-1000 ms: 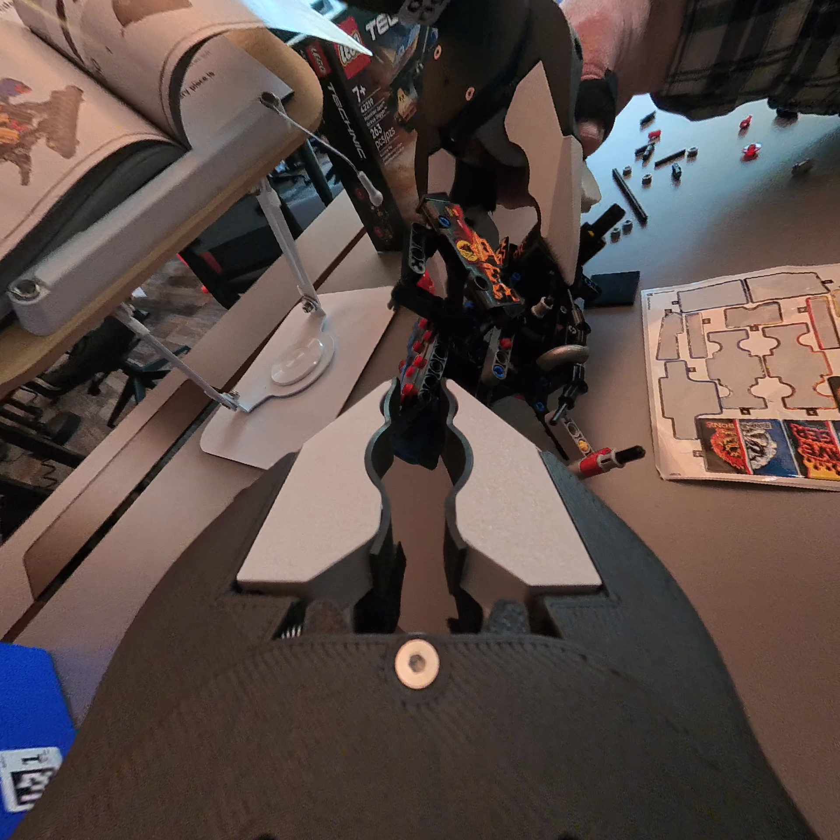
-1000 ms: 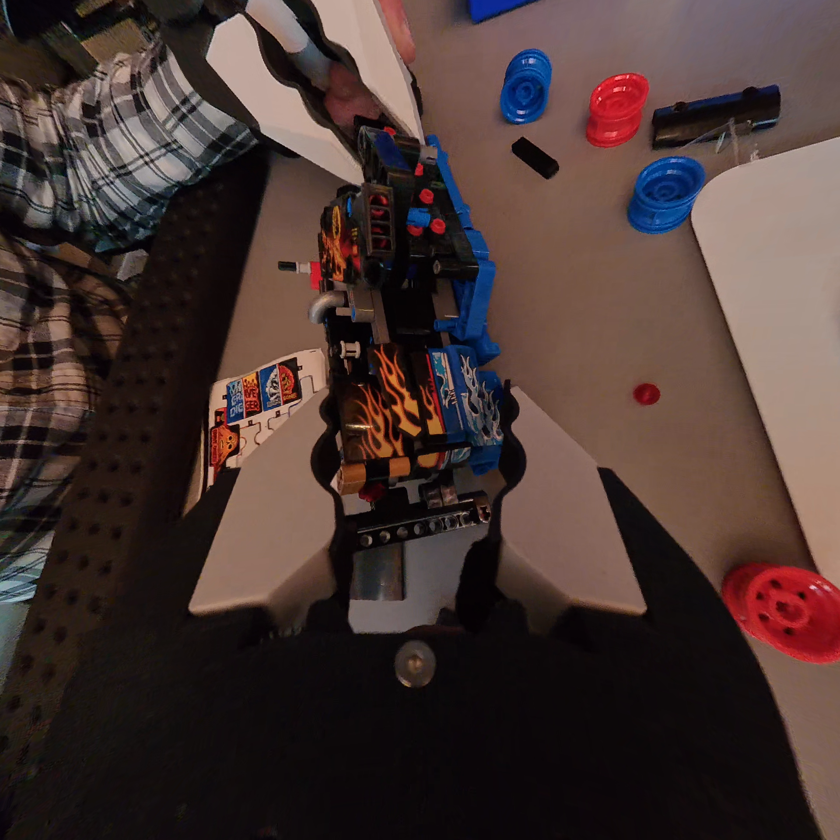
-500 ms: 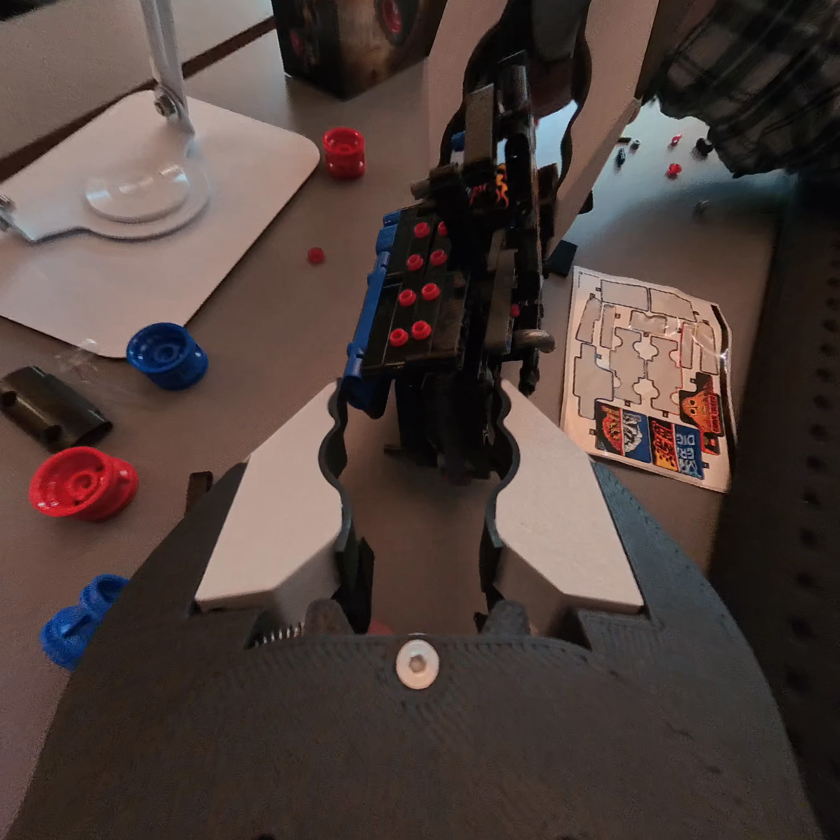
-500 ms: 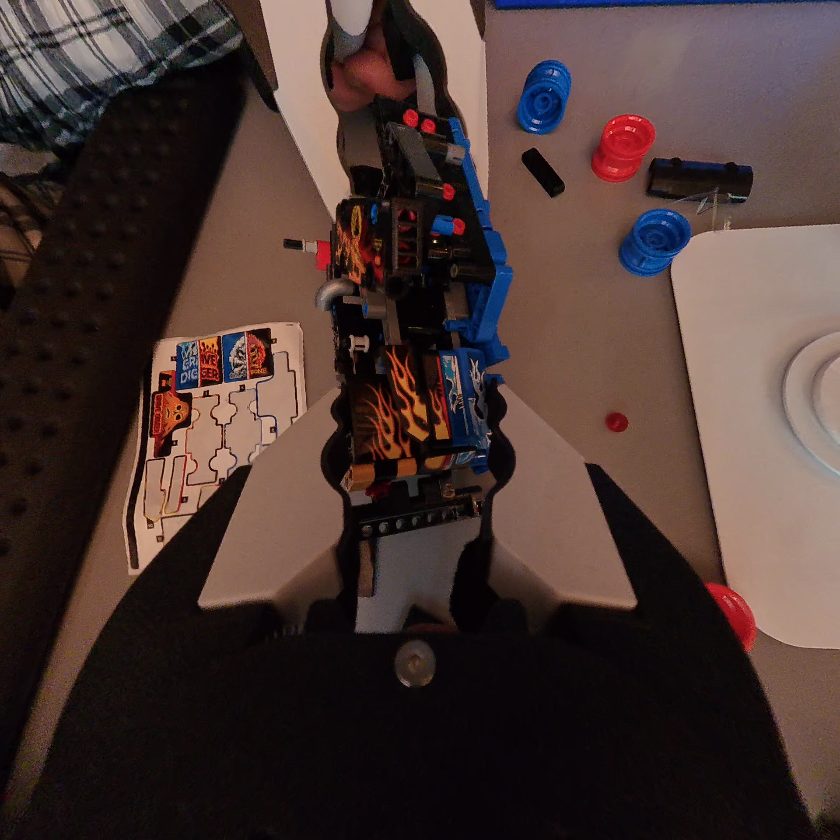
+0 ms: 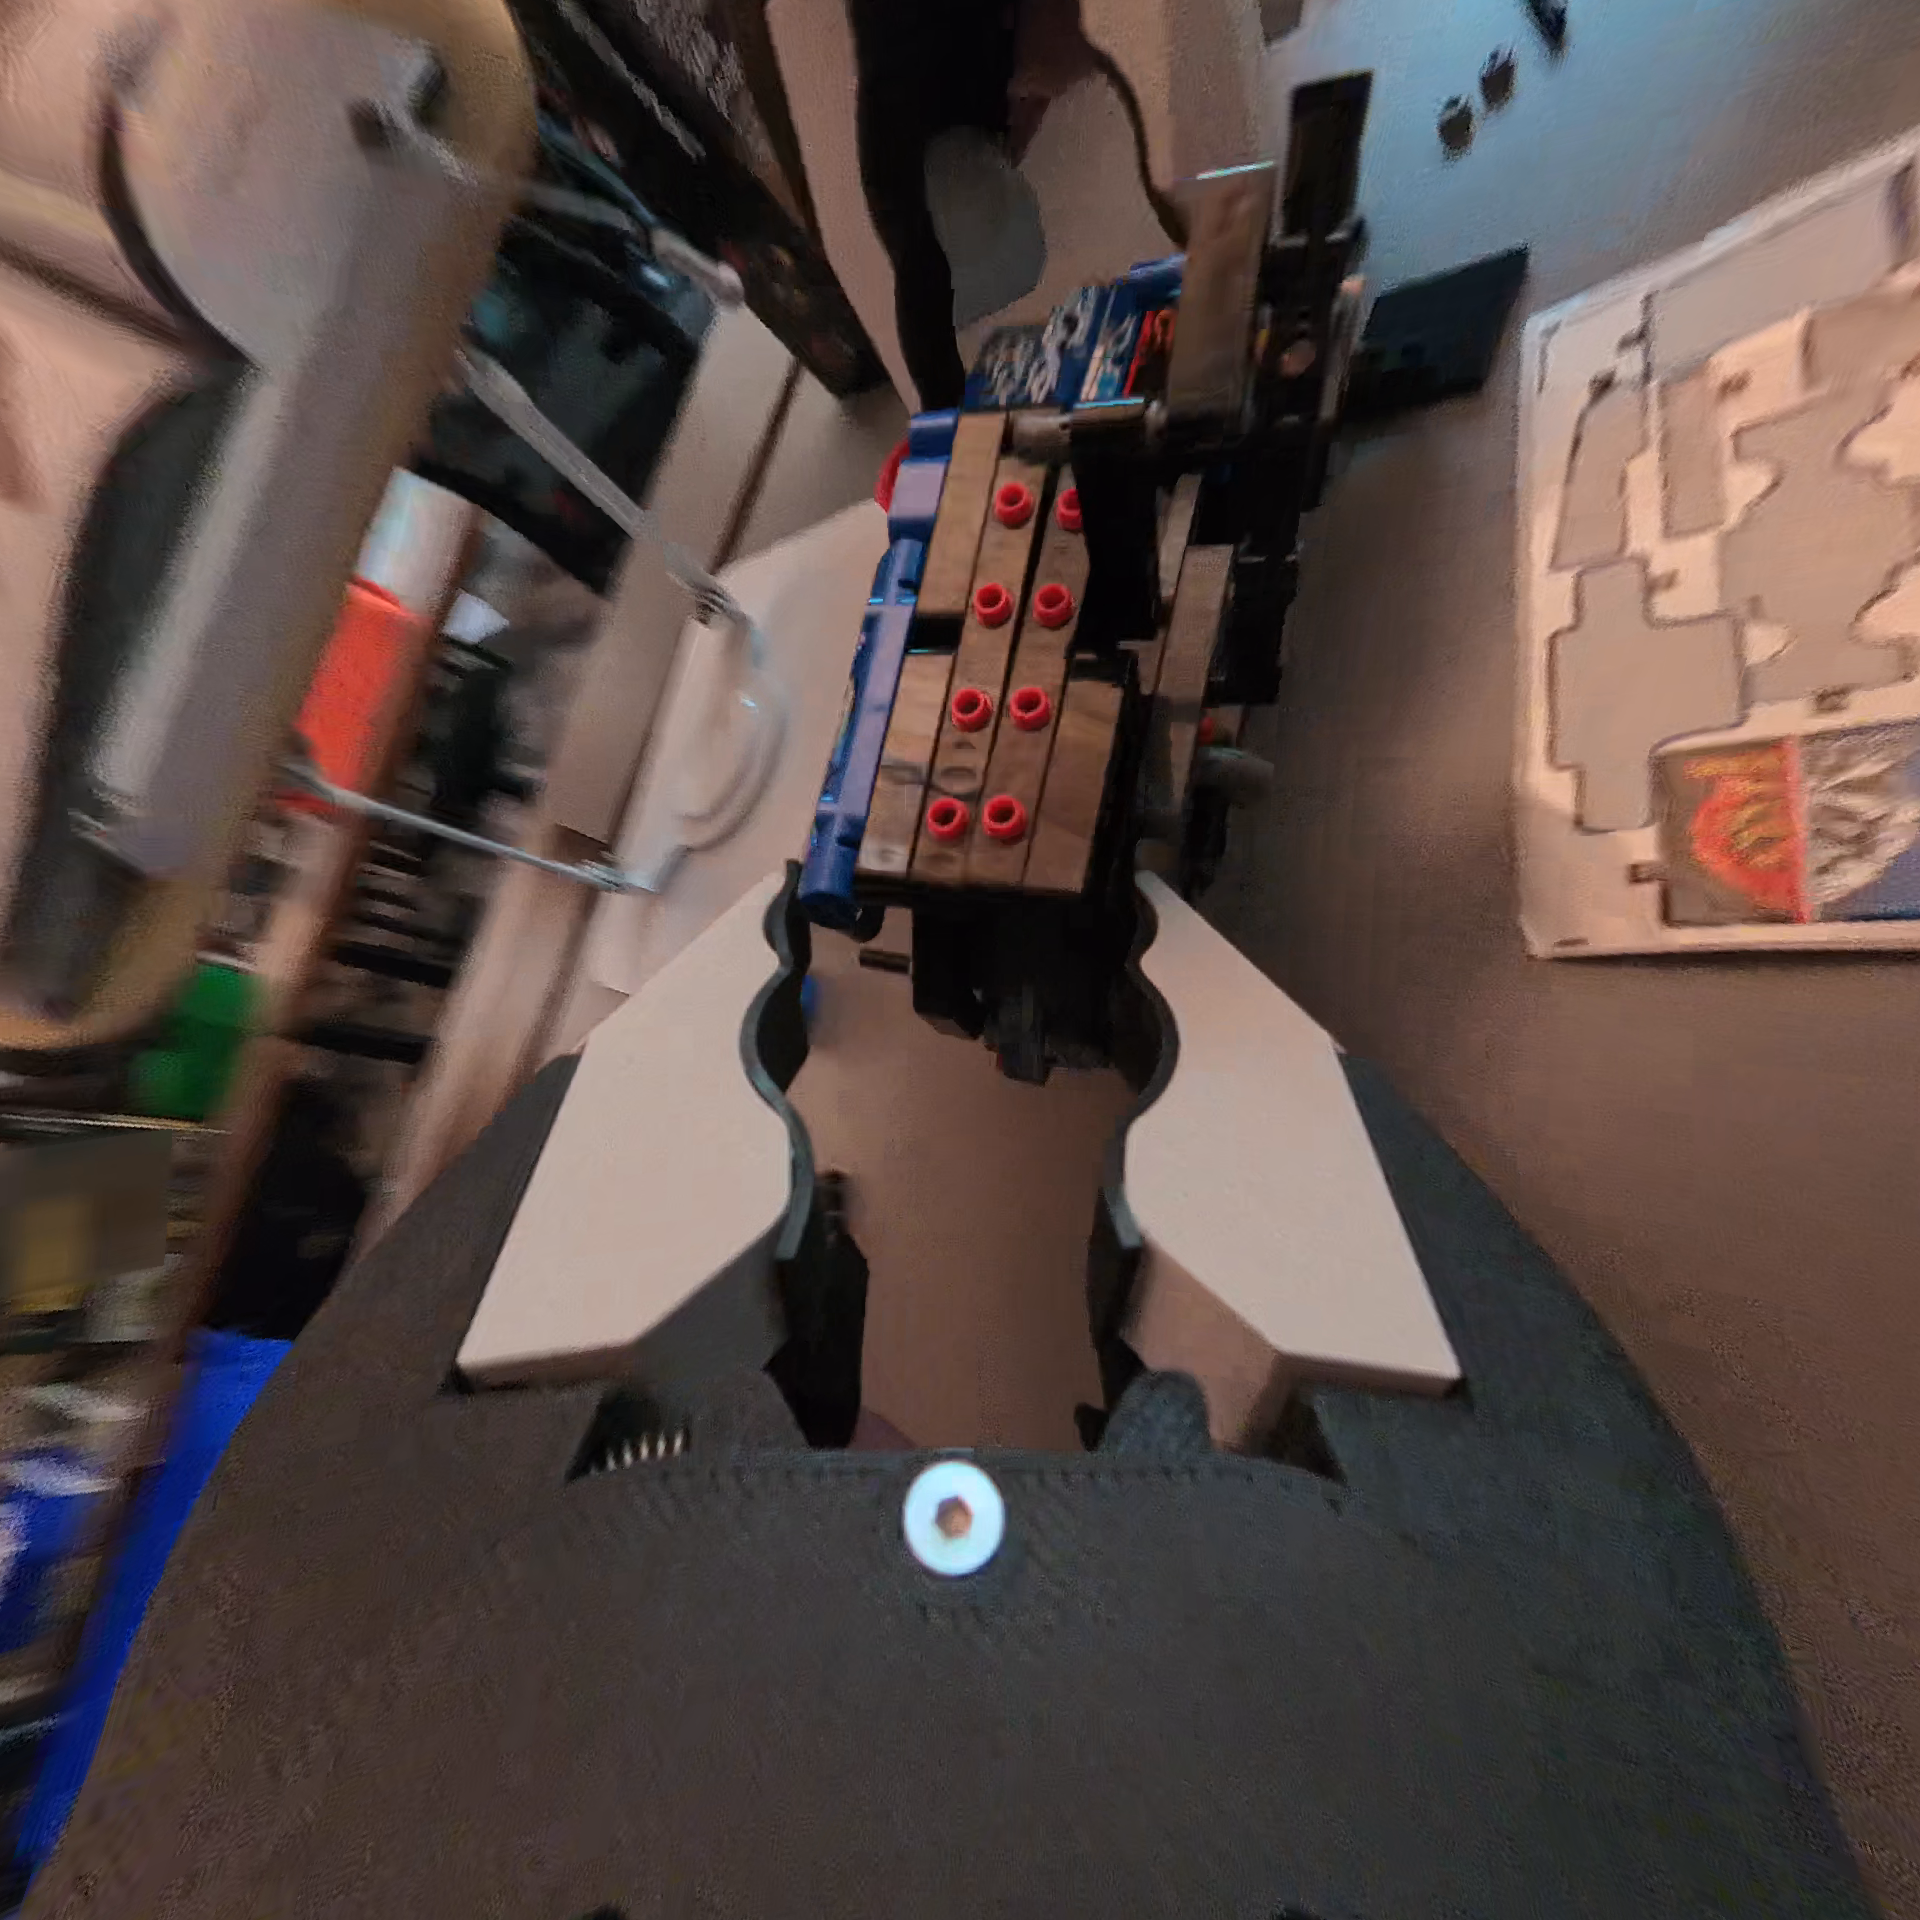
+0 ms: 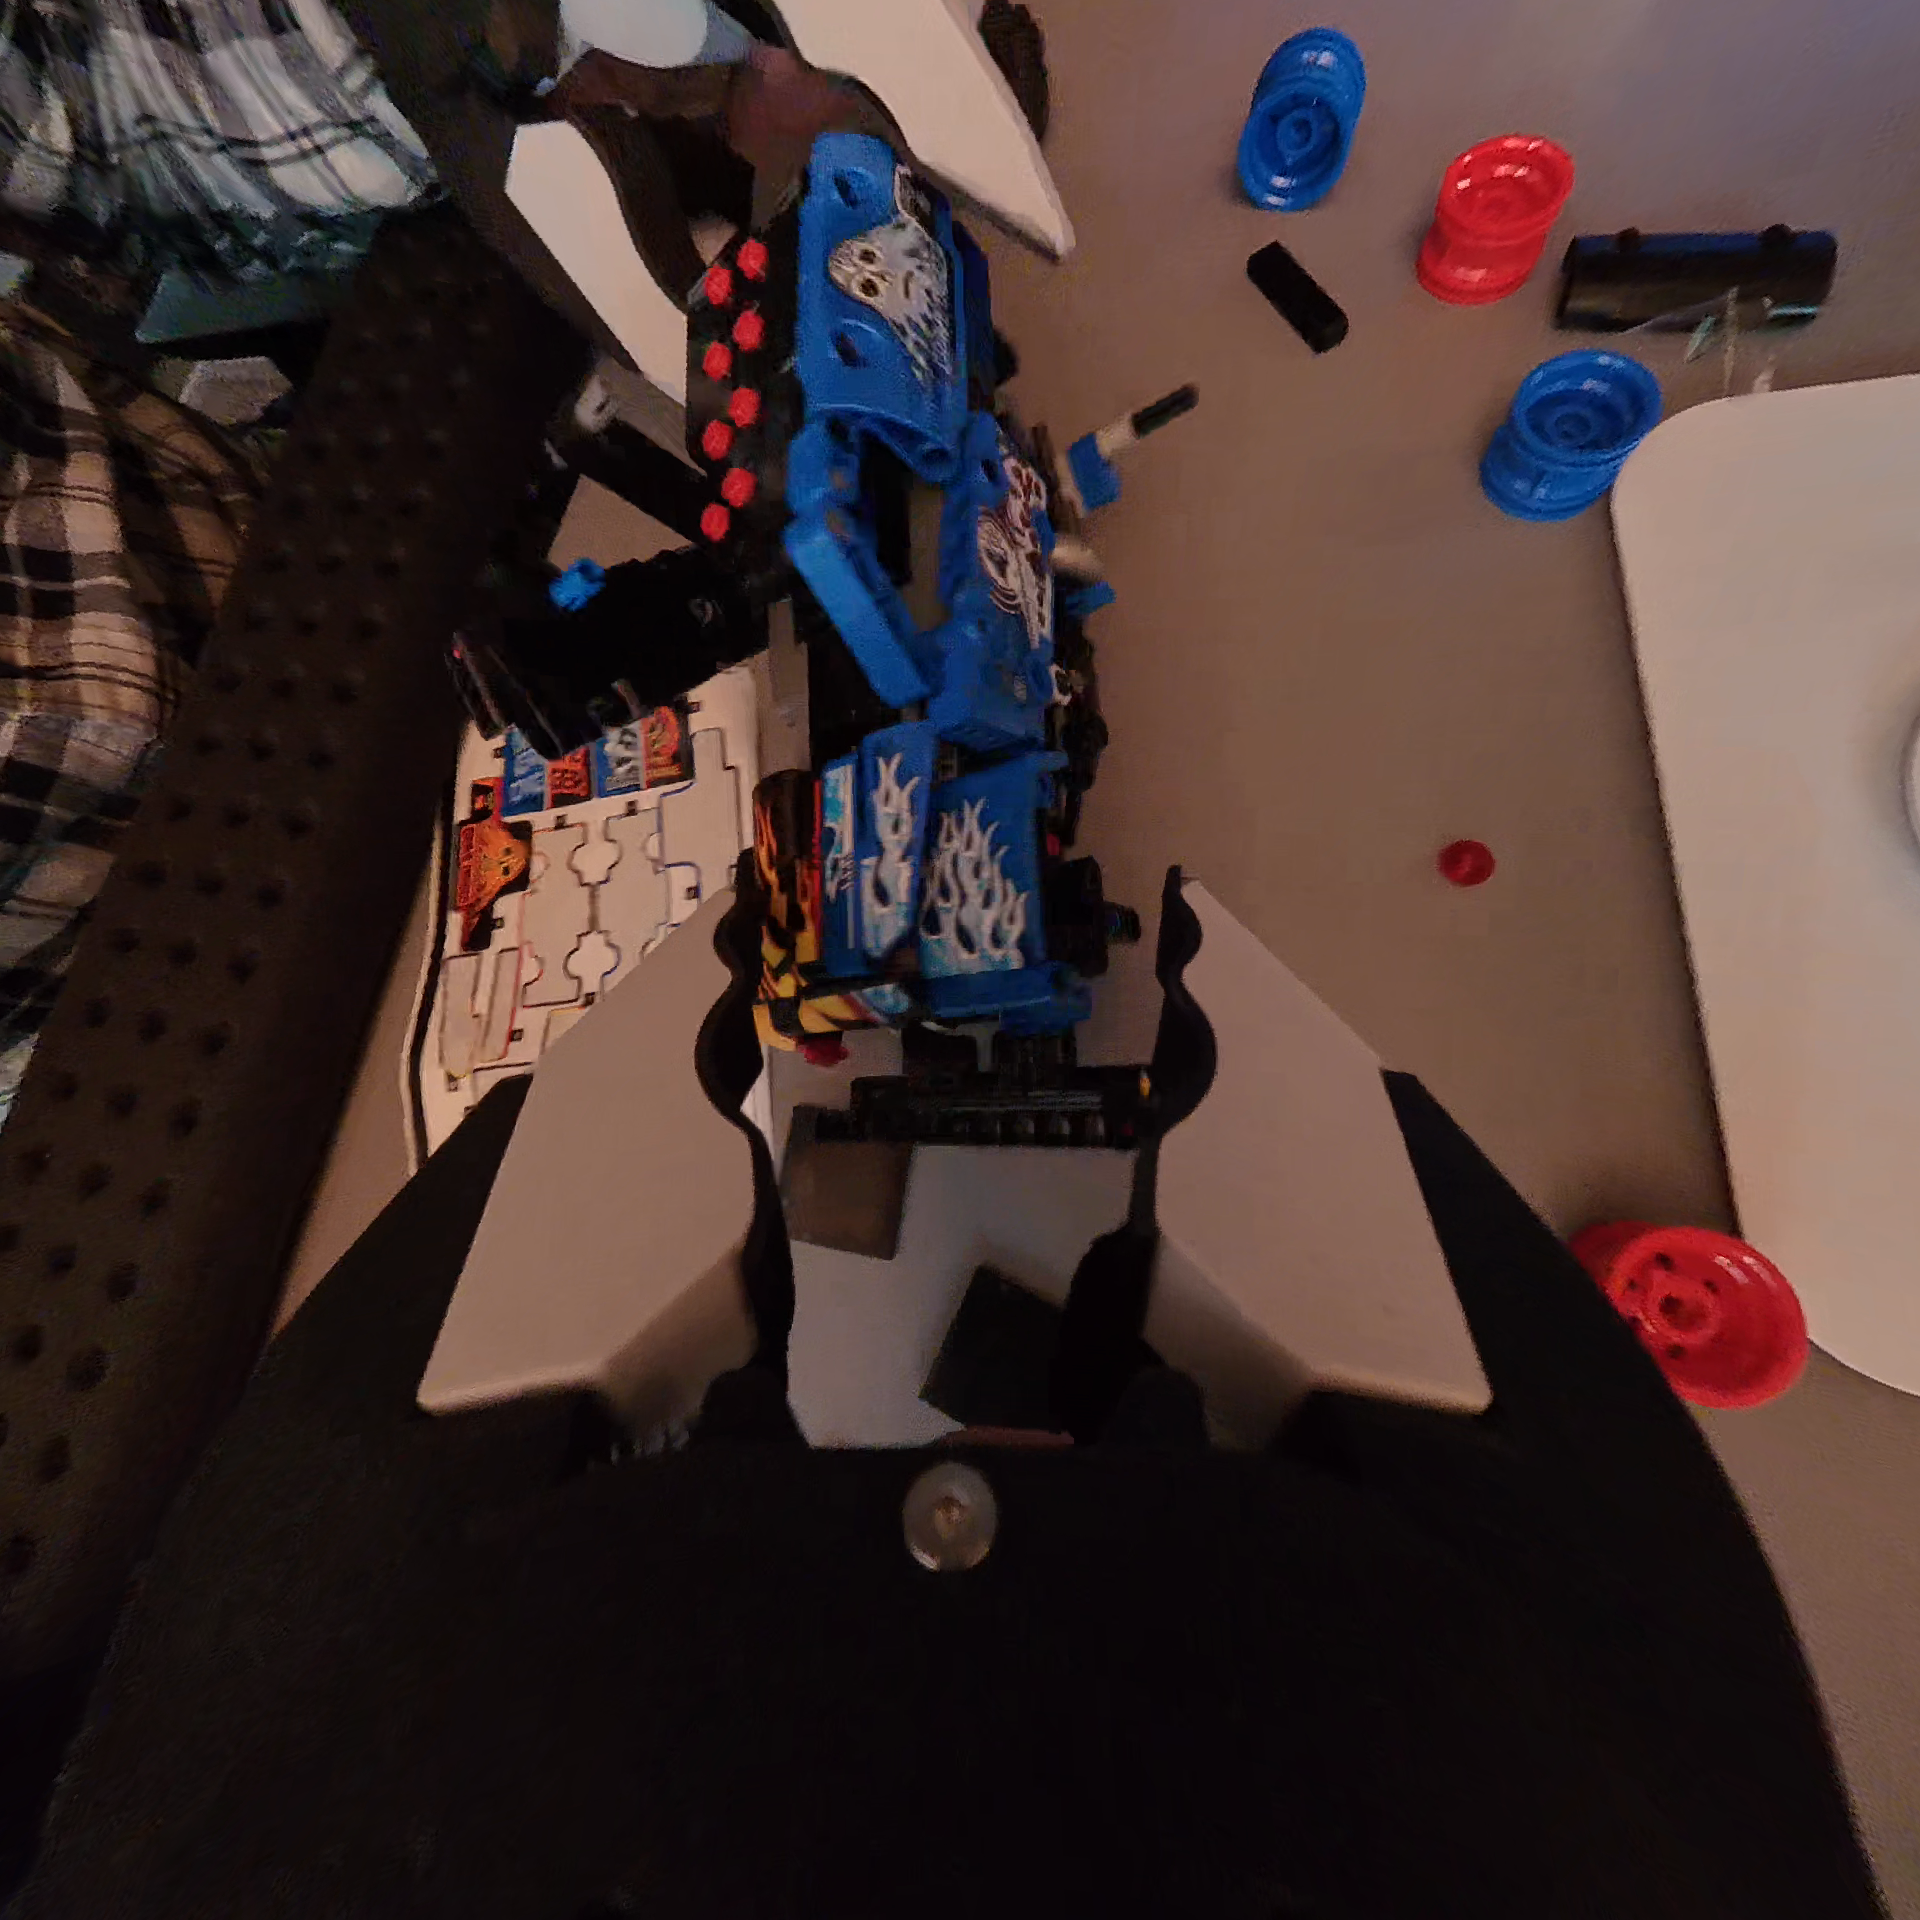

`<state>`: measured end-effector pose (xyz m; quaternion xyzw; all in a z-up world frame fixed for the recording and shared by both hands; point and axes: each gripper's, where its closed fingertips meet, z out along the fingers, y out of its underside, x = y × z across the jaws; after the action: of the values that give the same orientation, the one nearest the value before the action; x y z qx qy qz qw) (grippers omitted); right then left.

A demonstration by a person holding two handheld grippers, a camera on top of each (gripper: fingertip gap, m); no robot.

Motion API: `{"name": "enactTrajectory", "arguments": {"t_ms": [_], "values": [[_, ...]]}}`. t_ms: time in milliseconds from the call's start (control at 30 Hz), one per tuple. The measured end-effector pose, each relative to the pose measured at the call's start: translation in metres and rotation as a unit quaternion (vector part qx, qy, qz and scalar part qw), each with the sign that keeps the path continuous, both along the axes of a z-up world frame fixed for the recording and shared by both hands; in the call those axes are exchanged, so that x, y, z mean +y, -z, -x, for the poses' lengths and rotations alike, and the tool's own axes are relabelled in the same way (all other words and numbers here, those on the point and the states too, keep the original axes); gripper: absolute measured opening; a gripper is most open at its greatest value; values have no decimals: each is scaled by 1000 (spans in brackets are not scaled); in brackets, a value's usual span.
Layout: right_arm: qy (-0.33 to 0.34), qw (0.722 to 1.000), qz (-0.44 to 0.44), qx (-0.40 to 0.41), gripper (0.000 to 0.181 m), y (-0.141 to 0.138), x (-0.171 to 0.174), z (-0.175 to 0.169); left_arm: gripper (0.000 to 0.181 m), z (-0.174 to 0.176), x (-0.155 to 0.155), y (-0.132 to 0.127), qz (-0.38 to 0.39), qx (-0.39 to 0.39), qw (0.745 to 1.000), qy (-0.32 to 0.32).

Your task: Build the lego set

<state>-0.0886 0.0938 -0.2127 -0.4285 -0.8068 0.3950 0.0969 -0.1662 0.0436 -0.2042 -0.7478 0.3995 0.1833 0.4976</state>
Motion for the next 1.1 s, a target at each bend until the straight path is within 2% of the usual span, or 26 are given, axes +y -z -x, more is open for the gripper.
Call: {"name": "enactTrajectory", "arguments": {"t_ms": [133, 233, 400, 700, 1100], "values": [[-24, 1000, 7, 4, 70, -5, -5, -8, 58, -13, -3, -17, -107, 131, 985, 12], [-43, 998, 34, 14, 63, -20, -8, -19, 57, -22, -7, -22, -168, 187, 968, 24], [-62, 997, 34, 14, 62, -28, -9, -31, 57, -46, -13, -28, -247, 270, 929, 61], [-77, 997, 11, 4, 49, -27, -12, -38, 56, -80, -24, -24, -279, 290, 907, 123], [-99, 992, -75, -34, 48, -25, -17, -56, 55, -108, -35, -11, -285, 304, 892, 176]]}}
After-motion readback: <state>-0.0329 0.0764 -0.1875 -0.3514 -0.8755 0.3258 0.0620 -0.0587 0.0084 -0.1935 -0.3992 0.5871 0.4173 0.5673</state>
